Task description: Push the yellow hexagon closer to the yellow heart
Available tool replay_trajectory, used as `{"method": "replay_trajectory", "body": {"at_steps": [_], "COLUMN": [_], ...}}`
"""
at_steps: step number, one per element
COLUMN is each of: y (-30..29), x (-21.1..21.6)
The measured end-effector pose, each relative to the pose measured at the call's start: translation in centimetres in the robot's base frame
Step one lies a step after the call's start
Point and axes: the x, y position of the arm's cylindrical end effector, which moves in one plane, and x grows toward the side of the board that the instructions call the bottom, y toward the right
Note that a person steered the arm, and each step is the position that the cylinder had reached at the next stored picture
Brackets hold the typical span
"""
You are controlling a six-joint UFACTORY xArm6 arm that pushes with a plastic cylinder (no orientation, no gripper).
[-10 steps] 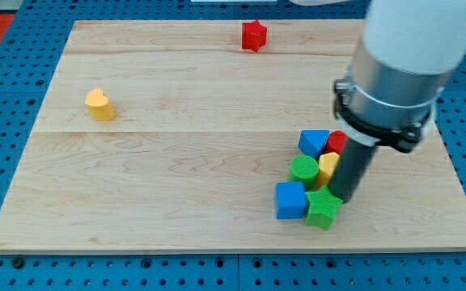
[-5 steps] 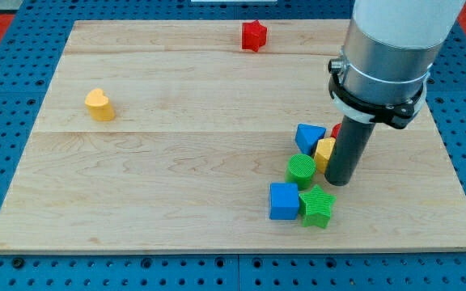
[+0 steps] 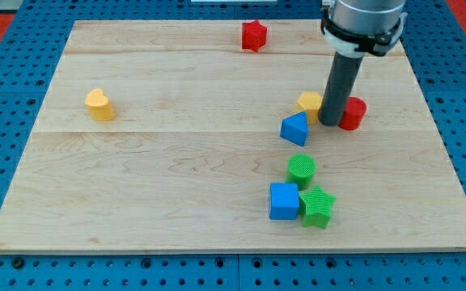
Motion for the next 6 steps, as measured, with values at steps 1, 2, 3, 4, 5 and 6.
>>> {"method": "replay_trajectory", "body": {"at_steps": [1, 2, 3, 4, 5, 6], "y": [-0.8, -4.4, -6.8, -6.9, -11.0, -12.8], "x": [-1.7, -2.5, -3.7, -6.8, -7.2, -8.9]}}
